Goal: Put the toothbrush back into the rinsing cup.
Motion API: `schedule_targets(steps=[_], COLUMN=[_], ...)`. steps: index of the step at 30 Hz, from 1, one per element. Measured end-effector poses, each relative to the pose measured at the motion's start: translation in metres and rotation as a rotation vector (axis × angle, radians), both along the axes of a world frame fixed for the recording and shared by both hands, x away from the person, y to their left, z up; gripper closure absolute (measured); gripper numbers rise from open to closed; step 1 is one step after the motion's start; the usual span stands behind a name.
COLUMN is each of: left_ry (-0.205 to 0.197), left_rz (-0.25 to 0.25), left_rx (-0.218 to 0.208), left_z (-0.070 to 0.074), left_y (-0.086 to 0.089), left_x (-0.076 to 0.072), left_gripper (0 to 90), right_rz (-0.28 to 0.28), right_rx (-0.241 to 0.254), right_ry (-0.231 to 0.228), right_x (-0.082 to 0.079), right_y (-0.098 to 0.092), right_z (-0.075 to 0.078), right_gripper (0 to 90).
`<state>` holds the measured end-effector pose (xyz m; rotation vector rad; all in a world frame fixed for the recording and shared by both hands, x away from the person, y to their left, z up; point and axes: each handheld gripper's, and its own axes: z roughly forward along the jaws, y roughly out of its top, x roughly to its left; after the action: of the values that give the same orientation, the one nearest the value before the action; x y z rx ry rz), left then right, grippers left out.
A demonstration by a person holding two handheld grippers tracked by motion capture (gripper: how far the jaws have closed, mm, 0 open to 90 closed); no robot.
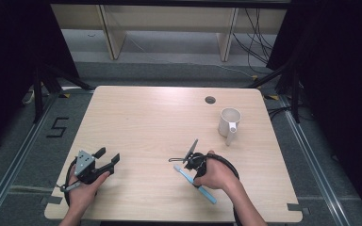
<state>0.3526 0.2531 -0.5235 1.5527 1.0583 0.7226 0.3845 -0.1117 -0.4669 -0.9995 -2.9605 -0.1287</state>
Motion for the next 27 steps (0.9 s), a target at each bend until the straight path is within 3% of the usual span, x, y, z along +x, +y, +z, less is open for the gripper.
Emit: schedule_targets(steps=[11,15,16,17,18,27], left_ry=[0.012,0.011,0.011,0.011,0.010,0.011], left_rz=[0.003,0.001,0.001,0.001,0.002,0.001], left_rx=[0.013,0.016,0.015,0.015,0.015,0.013], left_z=[0.0009,0.0009,0.0009,0.0009,0.0009,0.0009], left_y=[-0.0007,-0.0011,-0.0011,-0.0011,-0.0010,-0.0009], left_x=[-0.0010,-0.0011,-0.0011,-0.0011,-0.0012,-0.0009], left_gripper=[34.1,34.1,34.1,34.1,34.1,34.1], right_rz=[-0.015,0.006,-0.033,-0.033,-0.004,0.003], right_rx=[-0.021,-0.015,-0.029,-0.029,-0.034,-0.043], right_ry=[0.008,0.001,0.017,0.017,0.011,0.004], right_x=[0.0007,0.0022,-0.0001,-0.0001,0.0018,0.0024], right_y=[0.0057,0.0056,0.0089,0.0089,0.0078,0.0093], right_z=[-0.0032,-0.0050,-0.0047,-0.0047,-0.0061,-0.0087], right_gripper=[67.8,68.0,68.2,68.2,68.3,70.7])
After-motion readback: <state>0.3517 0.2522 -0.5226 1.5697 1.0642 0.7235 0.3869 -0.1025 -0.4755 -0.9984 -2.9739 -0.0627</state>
